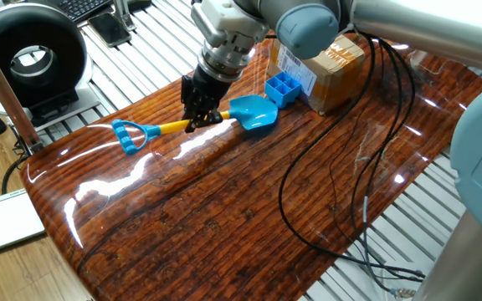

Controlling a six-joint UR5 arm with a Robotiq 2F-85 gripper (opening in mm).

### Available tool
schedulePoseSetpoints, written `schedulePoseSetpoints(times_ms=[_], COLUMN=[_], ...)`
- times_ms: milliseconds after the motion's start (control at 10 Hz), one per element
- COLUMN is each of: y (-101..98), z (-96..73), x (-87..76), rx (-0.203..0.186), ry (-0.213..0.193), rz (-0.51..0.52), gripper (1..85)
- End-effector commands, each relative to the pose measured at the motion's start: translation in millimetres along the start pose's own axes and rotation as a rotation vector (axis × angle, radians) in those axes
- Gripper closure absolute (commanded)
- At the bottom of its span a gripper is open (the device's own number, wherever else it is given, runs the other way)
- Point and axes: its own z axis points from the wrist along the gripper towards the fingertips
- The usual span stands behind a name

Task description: Use a shovel to scoop up an object

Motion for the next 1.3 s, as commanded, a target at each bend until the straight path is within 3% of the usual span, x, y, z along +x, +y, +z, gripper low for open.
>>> schedulePoseSetpoints(times_ms=[0,1200], y=[-2.6,-9.4], z=[-1.8,-2.0], x=[-2.8,-3.6], rx=[0.006,0.032], ry=[-0.017,-0.021], rz=[0.033,0.053], gripper=[84.3,84.3])
